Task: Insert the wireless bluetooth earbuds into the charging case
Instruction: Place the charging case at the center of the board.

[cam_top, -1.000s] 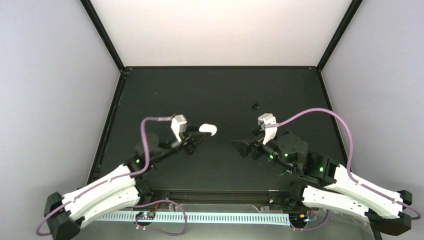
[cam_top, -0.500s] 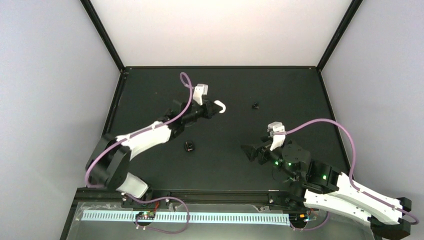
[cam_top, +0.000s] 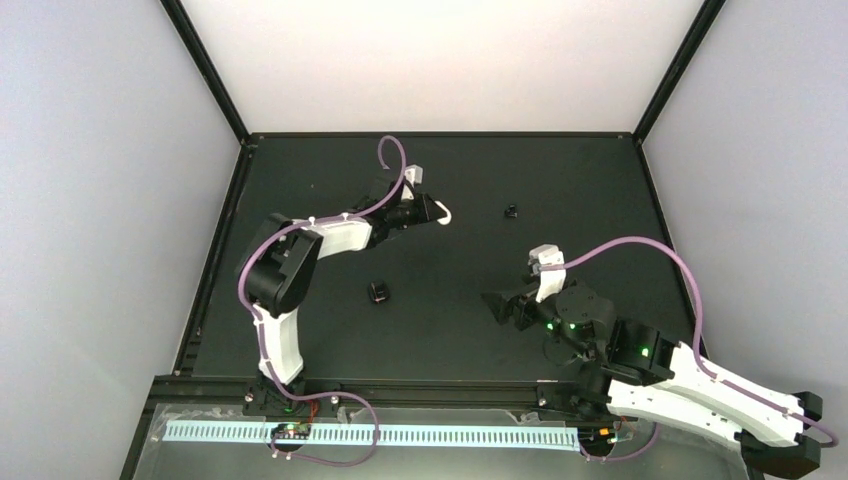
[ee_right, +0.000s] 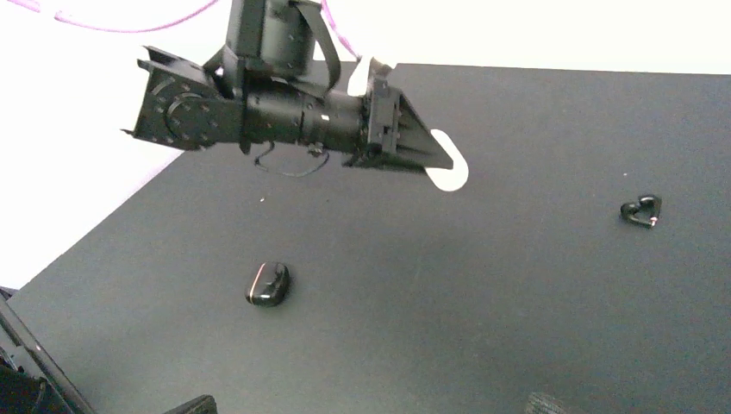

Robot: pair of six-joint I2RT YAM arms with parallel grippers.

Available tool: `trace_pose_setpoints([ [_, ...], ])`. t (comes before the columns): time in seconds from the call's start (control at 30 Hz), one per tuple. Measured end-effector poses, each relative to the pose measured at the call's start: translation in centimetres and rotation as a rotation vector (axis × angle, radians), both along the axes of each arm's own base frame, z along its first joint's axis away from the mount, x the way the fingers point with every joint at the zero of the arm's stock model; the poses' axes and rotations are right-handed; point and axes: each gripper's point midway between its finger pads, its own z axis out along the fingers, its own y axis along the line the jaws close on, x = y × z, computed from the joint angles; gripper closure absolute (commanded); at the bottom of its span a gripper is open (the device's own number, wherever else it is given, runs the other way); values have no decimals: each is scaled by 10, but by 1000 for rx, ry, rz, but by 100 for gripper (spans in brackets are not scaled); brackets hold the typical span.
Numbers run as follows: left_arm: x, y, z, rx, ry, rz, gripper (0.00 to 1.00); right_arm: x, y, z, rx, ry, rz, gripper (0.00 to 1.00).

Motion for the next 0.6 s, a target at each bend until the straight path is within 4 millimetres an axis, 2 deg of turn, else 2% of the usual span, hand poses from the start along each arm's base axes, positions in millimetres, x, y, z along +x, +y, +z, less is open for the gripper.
trace_pose_setpoints([
  [0.13,0,0,-27,26,68,10,98,0,-4,8,-10,-14,-3,6],
  [0.2,0,2,-37,39,95,18,95,0,-5,14,-8,-21,-6,6],
  [0.43,4,6,-55,82,139,46,84,2,-7,27,-22,-48,-11,6],
  [0.6,3,10,-63,118,167,62,70,4,-10,33,-57,-67,-21,6],
])
